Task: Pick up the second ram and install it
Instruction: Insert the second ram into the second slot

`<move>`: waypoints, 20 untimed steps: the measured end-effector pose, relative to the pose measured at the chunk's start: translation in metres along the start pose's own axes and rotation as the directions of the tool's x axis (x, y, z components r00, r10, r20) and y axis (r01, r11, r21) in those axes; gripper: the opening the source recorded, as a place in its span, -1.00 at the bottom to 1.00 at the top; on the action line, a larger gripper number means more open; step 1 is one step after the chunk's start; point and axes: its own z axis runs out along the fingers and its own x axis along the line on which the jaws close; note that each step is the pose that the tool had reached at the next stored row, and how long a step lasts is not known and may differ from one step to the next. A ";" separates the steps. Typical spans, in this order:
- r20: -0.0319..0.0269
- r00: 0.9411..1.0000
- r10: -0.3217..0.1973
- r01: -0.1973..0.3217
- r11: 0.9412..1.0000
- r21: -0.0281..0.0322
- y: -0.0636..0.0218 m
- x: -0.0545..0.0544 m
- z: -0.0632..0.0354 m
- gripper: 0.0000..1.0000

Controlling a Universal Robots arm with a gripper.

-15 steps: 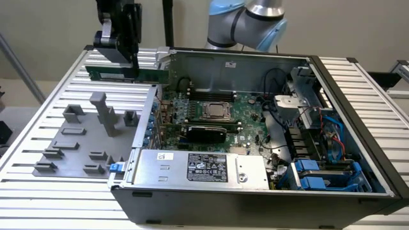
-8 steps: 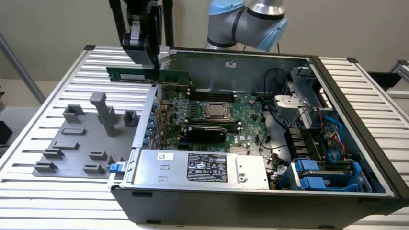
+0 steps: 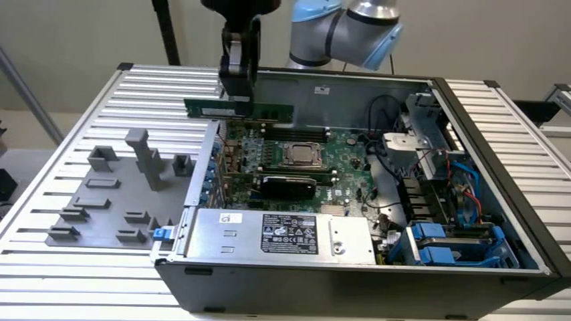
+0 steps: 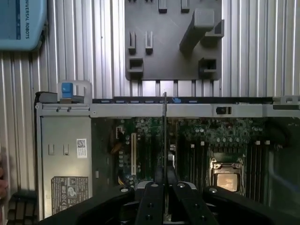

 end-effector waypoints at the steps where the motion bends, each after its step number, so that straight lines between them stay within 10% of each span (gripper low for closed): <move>1: 0.000 1.000 0.000 0.000 1.000 0.000 -0.0046 -0.002 0.0018 -1.00; 11: 0.000 1.000 0.000 0.000 1.000 0.000 -0.0464 -0.020 0.0193 -1.00; 20: 0.004 1.000 0.000 0.000 1.000 0.000 -0.0674 -0.041 0.0333 -1.00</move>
